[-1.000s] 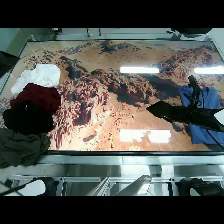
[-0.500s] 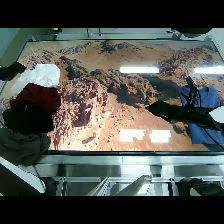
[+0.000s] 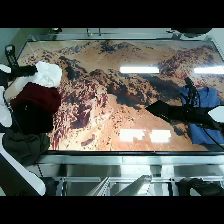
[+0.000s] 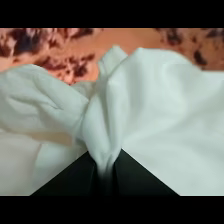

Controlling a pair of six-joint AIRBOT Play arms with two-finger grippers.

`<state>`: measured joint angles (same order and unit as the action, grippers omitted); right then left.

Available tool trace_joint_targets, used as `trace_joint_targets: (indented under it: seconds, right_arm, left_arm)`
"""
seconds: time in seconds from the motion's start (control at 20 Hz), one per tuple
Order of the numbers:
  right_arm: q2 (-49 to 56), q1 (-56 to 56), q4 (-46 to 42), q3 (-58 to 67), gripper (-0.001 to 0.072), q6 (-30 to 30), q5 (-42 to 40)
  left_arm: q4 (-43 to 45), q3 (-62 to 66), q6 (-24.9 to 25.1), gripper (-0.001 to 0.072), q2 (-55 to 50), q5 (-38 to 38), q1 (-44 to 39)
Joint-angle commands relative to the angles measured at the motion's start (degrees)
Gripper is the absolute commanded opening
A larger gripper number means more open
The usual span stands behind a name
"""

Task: Fold the shirts.

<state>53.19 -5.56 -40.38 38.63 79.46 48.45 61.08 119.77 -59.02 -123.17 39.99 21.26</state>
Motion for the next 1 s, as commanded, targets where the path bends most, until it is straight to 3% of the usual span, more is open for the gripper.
trace_joint_targets:
  seconds: [0.0,0.2,0.35,0.6,0.9,0.95]
  right_arm:
    - [0.0,0.0,0.8,0.0,0.0637,0.0,0.0]
    - [0.0,0.0,0.8,0.0,0.0637,0.0,0.0]
    - [0.0,0.0,0.8,0.0,0.0637,0.0,0.5]
    - [-0.1,0.1,0.7,0.0,0.0637,-0.2,4.8]
    - [-0.1,0.1,0.6,0.0,0.0638,-0.2,7.4]
    - [-0.1,0.1,0.5,0.0,0.0637,-0.2,7.6]
  left_arm:
    - [-10.2,1.4,0.1,0.0019,10.2,2.0,-2.0]
    - [-32.3,1.4,4.5,0.002,25.4,7.4,-7.3]
    - [-40.4,-0.9,4.2,0.002,32.8,15.3,-13.8]
    - [-29.7,-15.1,-2.5,0.002,40.8,17.1,-25.9]
    - [-26.0,-28.9,-2.8,0.0016,38.3,20.0,-33.8]
    - [-26.0,-30.6,-2.8,0.0065,37.4,20.1,-34.0]
